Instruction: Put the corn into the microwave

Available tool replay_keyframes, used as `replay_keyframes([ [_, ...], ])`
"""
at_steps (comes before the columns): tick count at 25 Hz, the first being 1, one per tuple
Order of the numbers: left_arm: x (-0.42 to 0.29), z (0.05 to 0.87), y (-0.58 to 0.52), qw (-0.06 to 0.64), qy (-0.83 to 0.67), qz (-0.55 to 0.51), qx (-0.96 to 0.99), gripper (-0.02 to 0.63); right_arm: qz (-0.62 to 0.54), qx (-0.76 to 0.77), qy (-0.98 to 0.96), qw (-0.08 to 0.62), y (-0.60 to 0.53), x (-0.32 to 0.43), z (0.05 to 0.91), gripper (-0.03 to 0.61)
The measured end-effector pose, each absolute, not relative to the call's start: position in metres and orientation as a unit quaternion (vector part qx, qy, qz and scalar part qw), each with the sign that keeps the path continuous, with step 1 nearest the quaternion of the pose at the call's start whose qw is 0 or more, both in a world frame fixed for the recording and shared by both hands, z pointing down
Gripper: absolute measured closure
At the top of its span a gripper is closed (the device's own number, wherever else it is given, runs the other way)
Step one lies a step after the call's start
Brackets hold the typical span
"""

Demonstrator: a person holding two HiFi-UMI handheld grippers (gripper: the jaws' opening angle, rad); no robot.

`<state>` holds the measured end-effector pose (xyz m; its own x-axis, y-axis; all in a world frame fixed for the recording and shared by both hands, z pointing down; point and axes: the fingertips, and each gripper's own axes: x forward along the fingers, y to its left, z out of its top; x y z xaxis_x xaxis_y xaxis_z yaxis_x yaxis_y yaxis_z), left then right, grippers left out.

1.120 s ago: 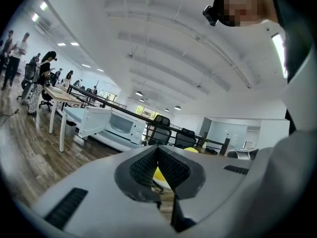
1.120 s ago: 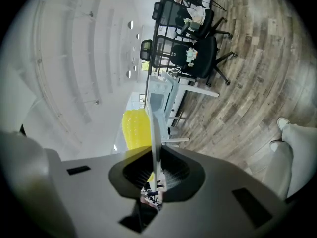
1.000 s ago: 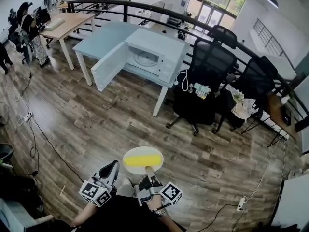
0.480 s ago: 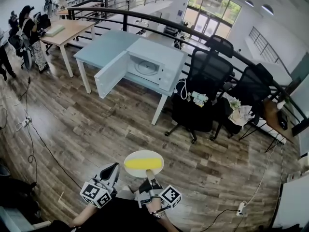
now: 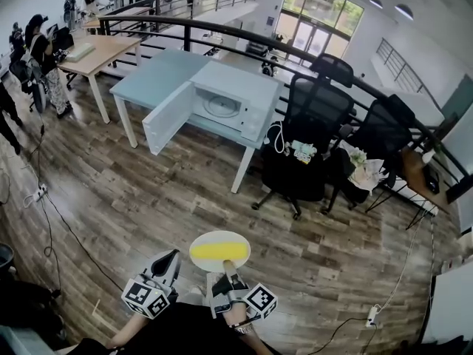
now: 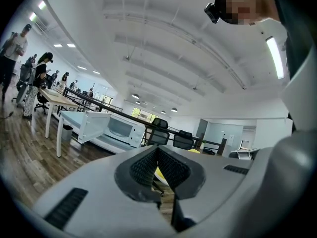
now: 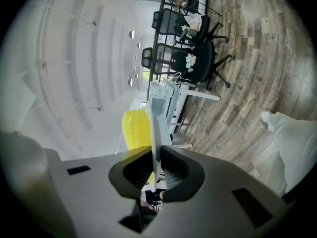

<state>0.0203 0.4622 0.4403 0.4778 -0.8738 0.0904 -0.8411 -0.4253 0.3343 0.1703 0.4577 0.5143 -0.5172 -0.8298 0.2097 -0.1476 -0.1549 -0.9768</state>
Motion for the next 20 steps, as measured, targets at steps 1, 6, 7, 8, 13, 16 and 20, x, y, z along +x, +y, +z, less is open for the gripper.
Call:
replay_keyframes([
  [1,0.021,0.44,0.46,0.169,-0.508,-0.048,0.843,0.611,-0.638,-0.414,0.591,0.268,0.456,0.171,0.516,0.549],
  [6,0.017,0.439,0.447,0.164,-0.509,-0.045,0.844,0.611,-0.639,-0.424,0.585,0.264,0.443,0.17,0.52,0.549],
  [7,0.015,0.441,0.444,0.163,-0.51,-0.045,0.843,0.611,-0.637,-0.419,0.589,0.269,0.437,0.168,0.52,0.549],
  [8,0.012,0.443,0.441,0.163,-0.512,-0.045,0.842,0.611,-0.635,-0.414,0.592,0.274,0.432,0.166,0.52,0.549],
  [13,0.002,0.448,0.426,0.167,-0.52,-0.041,0.837,0.611,-0.643,-0.41,0.588,0.27,0.412,0.158,0.526,0.55],
  [16,-0.002,0.451,0.414,0.169,-0.523,-0.04,0.835,0.611,-0.646,-0.406,0.59,0.262,0.401,0.15,0.529,0.549],
  [20,0.0,0.454,0.397,0.17,-0.518,-0.038,0.837,0.611,-0.649,-0.407,0.59,0.255,0.384,0.146,0.534,0.549],
])
